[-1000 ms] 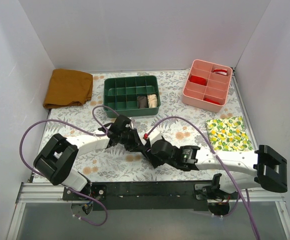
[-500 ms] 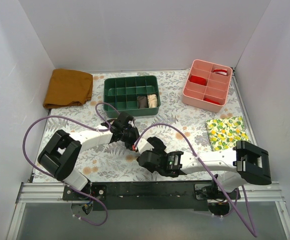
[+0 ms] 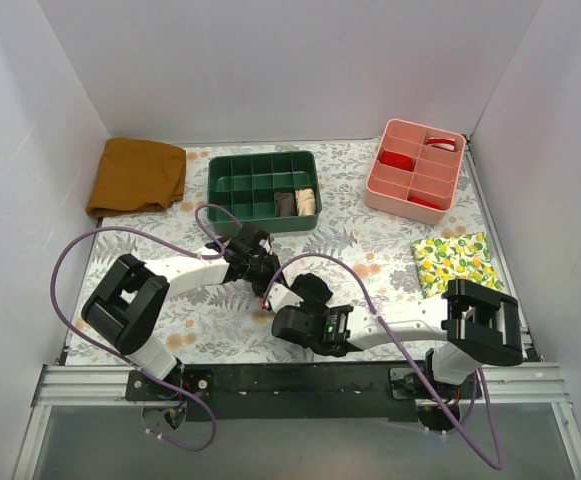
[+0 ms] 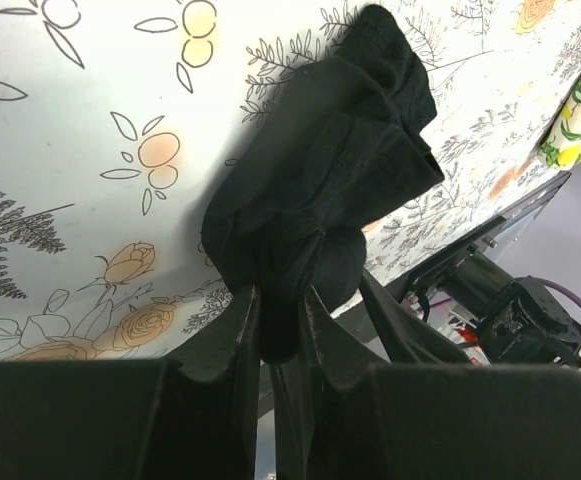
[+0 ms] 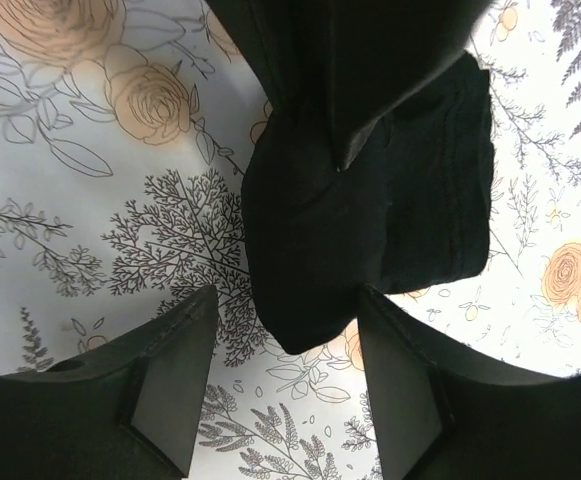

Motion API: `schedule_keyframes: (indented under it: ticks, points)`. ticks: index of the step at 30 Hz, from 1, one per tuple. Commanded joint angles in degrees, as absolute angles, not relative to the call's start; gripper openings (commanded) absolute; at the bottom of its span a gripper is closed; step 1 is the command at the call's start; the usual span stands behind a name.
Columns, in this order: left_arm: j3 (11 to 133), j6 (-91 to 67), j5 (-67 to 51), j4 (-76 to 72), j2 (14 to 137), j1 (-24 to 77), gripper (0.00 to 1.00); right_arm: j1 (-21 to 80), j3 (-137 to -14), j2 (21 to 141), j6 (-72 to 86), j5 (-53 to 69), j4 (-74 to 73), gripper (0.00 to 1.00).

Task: Roll the underwear
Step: Roll the underwear to the center of the board.

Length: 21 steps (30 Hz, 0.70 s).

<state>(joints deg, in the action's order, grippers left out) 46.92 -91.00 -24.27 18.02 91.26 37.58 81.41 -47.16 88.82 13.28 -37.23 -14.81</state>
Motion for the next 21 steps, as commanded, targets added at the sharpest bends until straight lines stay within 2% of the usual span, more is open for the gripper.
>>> schedule_keyframes:
  ticks: [1,5,7,13,17,18,19,21]
  points:
    - [46.58,-89.12,-21.44,22.15,92.99,37.79,0.00,81.65,-48.61,91.49,14.32,-38.58,-12.66,0.61]
    - [46.41,-89.03,-21.62,22.24,92.99,37.79,0.00,81.39,-47.90,92.81,15.99,-38.24,-12.66,0.39]
    - [46.41,-88.77,-21.88,22.06,93.08,37.71,0.00,81.21,-47.46,93.25,16.78,-37.97,-12.48,0.33]
    - [46.93,-87.28,-22.85,22.06,93.69,37.79,0.00,80.25,-45.62,93.17,17.40,-35.34,-10.73,0.22]
    - [46.50,-86.84,-22.41,21.09,92.99,37.71,0.00,79.89,-45.26,92.38,15.65,-30.61,-9.41,0.19]
    - [46.49,-86.84,-22.06,21.01,92.21,37.79,0.02,79.81,-45.26,92.20,15.30,-29.72,-9.23,0.18]
    - [46.32,-87.01,-21.63,20.92,91.68,37.79,0.22,79.46,-45.35,91.85,15.12,-28.66,-8.79,0.17]
    - [45.62,-87.27,-19.96,20.65,90.18,37.71,0.27,79.19,-45.09,91.32,14.33,-25.67,-8.35,0.16]
